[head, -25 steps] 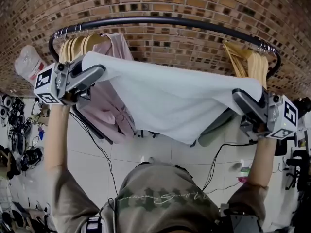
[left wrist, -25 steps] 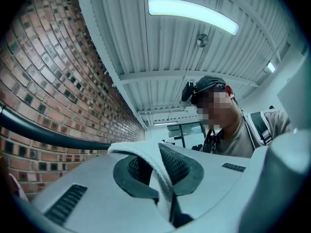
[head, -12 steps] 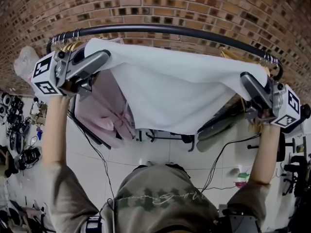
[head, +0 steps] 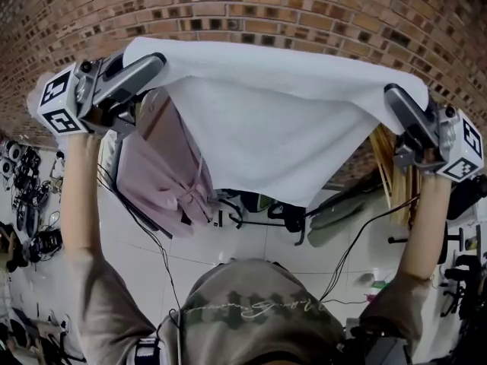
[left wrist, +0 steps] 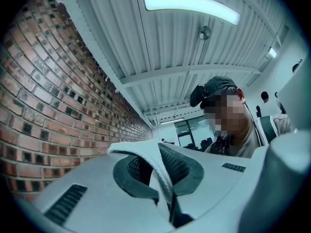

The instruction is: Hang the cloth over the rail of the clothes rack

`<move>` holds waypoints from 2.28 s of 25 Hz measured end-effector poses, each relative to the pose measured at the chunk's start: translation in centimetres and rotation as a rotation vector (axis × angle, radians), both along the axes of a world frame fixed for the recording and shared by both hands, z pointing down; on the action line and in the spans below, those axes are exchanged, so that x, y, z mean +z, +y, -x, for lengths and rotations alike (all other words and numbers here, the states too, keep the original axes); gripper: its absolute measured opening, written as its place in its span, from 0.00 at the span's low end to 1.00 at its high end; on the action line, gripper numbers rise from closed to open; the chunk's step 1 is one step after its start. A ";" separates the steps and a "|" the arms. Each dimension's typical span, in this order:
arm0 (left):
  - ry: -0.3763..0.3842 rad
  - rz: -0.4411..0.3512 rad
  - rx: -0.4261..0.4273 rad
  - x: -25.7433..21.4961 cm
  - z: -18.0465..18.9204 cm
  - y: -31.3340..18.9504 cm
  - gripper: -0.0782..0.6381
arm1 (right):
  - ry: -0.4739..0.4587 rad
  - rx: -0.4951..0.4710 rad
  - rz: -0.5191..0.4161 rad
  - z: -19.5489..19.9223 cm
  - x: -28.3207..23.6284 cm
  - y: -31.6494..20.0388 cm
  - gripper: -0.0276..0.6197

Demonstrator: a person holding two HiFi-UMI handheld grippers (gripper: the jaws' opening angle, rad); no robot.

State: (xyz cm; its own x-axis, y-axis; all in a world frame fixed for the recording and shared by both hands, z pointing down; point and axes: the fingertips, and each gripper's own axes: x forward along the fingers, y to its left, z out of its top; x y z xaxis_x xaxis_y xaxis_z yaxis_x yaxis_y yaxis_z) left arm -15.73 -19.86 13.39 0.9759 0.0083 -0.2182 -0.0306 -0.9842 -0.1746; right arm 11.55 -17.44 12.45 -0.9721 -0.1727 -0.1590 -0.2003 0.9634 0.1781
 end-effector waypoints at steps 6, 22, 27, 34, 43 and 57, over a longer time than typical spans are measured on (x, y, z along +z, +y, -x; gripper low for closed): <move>-0.009 -0.006 -0.022 -1.7 0.0 -1.4 0.13 | -0.005 0.003 -0.036 0.0 -2.4 -1.4 0.07; -0.005 -0.132 -0.130 -7.3 -1.6 -2.4 0.13 | 0.006 0.026 -0.065 -1.0 -5.9 -4.9 0.07; -0.023 -0.134 -0.161 -8.7 -1.9 -4.9 0.13 | 0.011 0.034 -0.075 -1.3 -7.0 -6.0 0.07; -0.050 -0.132 -0.182 -9.0 -3.2 -8.4 0.13 | 0.018 0.048 -0.090 -1.7 -8.7 -7.5 0.07; -0.057 -0.082 -0.142 -8.6 -2.8 -9.7 0.13 | 0.028 0.043 -0.097 -2.1 -9.4 -9.0 0.07; -0.059 0.083 -0.123 -8.4 -3.3 -17.4 0.13 | 0.000 0.032 -0.059 -3.2 -8.7 -15.8 0.07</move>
State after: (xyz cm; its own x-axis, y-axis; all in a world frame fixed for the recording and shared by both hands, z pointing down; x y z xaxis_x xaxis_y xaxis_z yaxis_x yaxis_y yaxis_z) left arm -12.46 -37.28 5.01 0.9795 -0.1277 -0.1556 -0.1440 -0.9847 -0.0982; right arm 14.71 -33.26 3.71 -0.9661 -0.1943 -0.1702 -0.2312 0.9443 0.2342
